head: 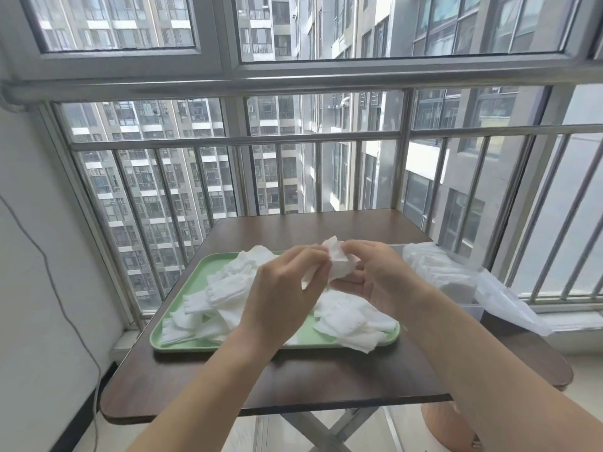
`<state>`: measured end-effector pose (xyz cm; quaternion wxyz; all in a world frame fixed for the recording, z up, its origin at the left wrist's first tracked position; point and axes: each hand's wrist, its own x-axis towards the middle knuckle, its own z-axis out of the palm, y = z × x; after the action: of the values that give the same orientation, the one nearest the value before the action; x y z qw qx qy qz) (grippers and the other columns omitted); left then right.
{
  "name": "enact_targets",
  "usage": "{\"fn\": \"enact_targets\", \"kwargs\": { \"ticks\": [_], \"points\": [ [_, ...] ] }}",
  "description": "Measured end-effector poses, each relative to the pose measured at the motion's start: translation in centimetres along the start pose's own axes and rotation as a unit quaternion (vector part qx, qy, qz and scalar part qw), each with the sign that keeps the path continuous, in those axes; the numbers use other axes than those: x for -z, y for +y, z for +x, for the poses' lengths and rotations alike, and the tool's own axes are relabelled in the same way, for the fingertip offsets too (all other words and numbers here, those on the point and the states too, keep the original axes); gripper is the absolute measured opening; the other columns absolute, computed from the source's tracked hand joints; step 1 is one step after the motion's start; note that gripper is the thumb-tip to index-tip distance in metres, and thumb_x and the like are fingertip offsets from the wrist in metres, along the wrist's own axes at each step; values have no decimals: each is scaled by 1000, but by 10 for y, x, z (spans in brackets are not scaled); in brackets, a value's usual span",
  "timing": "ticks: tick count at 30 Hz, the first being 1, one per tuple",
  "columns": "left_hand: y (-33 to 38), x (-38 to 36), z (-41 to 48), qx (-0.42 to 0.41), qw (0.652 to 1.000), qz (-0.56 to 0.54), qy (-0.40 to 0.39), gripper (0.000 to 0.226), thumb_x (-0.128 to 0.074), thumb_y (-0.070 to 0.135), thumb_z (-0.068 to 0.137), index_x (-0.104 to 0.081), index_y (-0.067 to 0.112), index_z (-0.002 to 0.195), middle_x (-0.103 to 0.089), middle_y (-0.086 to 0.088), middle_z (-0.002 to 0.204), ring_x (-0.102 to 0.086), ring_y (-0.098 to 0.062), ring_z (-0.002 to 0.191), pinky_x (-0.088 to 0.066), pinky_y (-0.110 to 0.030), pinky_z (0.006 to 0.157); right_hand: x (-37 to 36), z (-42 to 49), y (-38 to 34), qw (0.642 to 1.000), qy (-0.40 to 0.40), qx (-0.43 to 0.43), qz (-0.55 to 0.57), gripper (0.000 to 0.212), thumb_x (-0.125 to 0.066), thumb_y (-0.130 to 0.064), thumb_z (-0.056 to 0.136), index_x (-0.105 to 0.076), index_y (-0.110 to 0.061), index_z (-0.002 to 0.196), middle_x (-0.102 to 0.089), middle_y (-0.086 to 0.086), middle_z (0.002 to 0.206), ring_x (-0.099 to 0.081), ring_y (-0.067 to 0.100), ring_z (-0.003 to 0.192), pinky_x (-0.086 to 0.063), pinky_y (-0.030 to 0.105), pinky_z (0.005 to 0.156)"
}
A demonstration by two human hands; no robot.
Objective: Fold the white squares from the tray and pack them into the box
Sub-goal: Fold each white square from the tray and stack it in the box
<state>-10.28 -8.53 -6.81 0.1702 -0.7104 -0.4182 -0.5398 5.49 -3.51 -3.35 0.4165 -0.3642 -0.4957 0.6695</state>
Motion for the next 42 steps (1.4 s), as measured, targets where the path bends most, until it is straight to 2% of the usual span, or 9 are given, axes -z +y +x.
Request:
{"fn": "enact_targets", "kwargs": {
  "ticks": [6, 11, 15, 17, 20, 23, 28, 36, 42],
  "points": [
    [19, -3, 8, -11, 998, 36, -48, 15, -65, 25, 94, -78, 18, 97, -73, 10, 114, -70, -14, 98, -58, -35, 74, 14, -12, -13, 999, -42, 19, -8, 43, -77, -24, 84, -63, 2, 116, -70, 12, 92, -70, 23, 81, -60, 38, 86],
    [42, -4, 33, 218, 956, -194, -15, 2, -73, 27, 90, -74, 27, 88, -69, 13, 104, -66, -3, 101, -54, -21, 80, 49, -31, -51, 990, -30, 80, -116, 48, -79, -5, 79, -59, -2, 122, -69, 15, 113, -74, 28, 96, -62, 34, 75],
    [47, -34, 49, 301, 914, -218, -166, 16, -75, 24, 88, -66, 26, 101, -71, 11, 104, -68, -5, 97, -56, -29, 87, 96, -46, -89, 919, 8, 143, -367, 33, -79, -10, 83, -69, -11, 114, -75, 3, 102, -73, 11, 89, -56, 22, 73],
    [54, -54, 55, 293, 901, -202, -245, 14, -74, 25, 89, -66, 29, 100, -70, 12, 102, -68, -5, 94, -56, -31, 89, 121, -53, -102, 876, 33, 152, -456, 24, -81, -16, 81, -73, -11, 104, -76, -1, 92, -72, 12, 85, -57, 25, 74],
    [62, -81, 65, 231, 907, -138, -325, 18, -76, 24, 87, -67, 29, 101, -69, 11, 105, -64, -4, 90, -54, -25, 85, 148, -59, -106, 869, 17, 125, -479, 25, -83, -12, 77, -74, -8, 100, -78, 0, 87, -73, 17, 82, -60, 28, 75],
    [64, -107, 77, 168, 899, -61, -400, 51, -83, 31, 78, -59, 27, 123, -59, 5, 119, -56, -16, 104, -50, -33, 92, 164, -60, -95, 865, 17, 128, -485, 20, -84, -6, 77, -72, -11, 91, -77, -1, 80, -73, 13, 76, -55, 25, 70],
    [65, -136, 89, 101, 838, 40, -535, 110, -87, 43, 69, -17, 37, 154, -30, -1, 148, -26, -26, 136, -32, -45, 113, 172, -52, -78, 859, 13, 128, -495, 27, -85, -1, 74, -68, -15, 89, -76, -1, 81, -71, 11, 75, -54, 21, 69],
    [46, -173, 96, 70, 815, 68, -571, 113, -81, 49, 74, -4, 36, 157, -15, -5, 163, -7, -30, 152, -14, -53, 123, 171, -47, -73, 835, -19, 100, -541, 28, -84, -5, 74, -66, -19, 91, -73, -6, 85, -71, 10, 78, -57, 23, 69],
    [42, -191, 98, 126, 809, 45, -572, 108, -77, 57, 76, -7, 40, 156, -15, -3, 163, -17, -30, 151, -20, -53, 121, 168, -46, -73, 751, -39, 68, -655, 26, -84, -21, 75, -66, -29, 92, -69, -11, 89, -66, 8, 85, -55, 27, 75]
  ]
}}
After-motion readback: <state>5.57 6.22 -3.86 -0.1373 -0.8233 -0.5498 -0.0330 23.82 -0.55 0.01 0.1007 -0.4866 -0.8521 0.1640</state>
